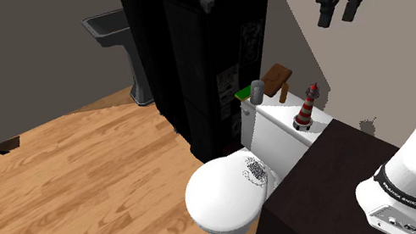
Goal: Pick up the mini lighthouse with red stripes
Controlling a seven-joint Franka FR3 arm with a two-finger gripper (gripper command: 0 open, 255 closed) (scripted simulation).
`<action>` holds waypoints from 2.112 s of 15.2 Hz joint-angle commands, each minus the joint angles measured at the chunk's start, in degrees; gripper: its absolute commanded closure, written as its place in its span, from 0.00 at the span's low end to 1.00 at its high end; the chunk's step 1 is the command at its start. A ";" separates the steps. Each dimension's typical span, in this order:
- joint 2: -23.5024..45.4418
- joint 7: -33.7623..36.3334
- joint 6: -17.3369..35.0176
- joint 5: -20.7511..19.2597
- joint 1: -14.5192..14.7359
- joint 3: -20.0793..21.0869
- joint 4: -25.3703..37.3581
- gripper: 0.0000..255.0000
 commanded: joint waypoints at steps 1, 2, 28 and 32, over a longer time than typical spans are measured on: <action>0.00 0.00 0.00 0.00 0.00 0.00 0.00 0.00; -0.55 -0.83 1.66 -0.62 -0.36 -0.64 -1.93 0.00; 20.52 -25.57 55.99 -10.53 -7.27 -26.15 -26.93 0.00; 30.46 -33.89 64.98 -4.16 -3.51 -32.72 -25.30 0.00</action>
